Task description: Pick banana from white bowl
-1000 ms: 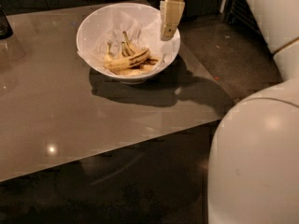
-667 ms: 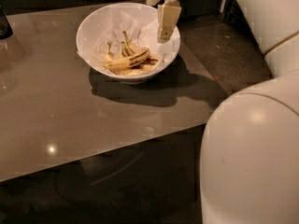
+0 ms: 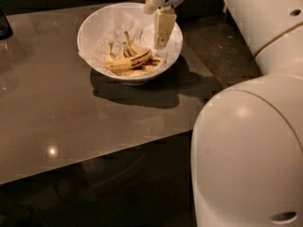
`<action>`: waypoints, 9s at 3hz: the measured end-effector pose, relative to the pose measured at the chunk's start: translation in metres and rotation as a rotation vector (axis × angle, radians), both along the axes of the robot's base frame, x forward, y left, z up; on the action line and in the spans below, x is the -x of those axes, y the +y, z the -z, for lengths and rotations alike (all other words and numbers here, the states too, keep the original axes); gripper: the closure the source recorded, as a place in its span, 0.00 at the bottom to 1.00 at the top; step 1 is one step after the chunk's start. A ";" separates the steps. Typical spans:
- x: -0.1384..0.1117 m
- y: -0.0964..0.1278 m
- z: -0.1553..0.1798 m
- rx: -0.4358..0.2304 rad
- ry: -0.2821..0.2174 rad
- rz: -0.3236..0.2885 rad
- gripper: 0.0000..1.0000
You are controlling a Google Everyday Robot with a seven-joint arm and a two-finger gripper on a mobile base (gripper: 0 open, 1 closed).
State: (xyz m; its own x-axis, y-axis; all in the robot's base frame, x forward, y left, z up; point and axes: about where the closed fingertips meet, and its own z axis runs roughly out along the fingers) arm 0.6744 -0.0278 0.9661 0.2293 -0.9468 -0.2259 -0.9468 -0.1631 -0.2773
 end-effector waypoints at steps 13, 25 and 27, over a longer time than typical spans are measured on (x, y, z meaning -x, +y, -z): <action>0.008 0.047 0.083 0.024 0.185 -0.104 0.80; 0.177 0.053 -0.038 -0.077 -0.026 -0.041 1.00; 0.273 0.069 -0.038 -0.129 0.061 0.060 1.00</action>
Offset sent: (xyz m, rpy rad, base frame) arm -0.0316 0.0148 -0.0230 -0.0533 0.1397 0.0520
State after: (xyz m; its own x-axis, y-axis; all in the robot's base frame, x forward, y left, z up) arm 0.4011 0.0407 1.0042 0.1555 -0.9206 -0.3581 -0.9695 -0.0727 -0.2340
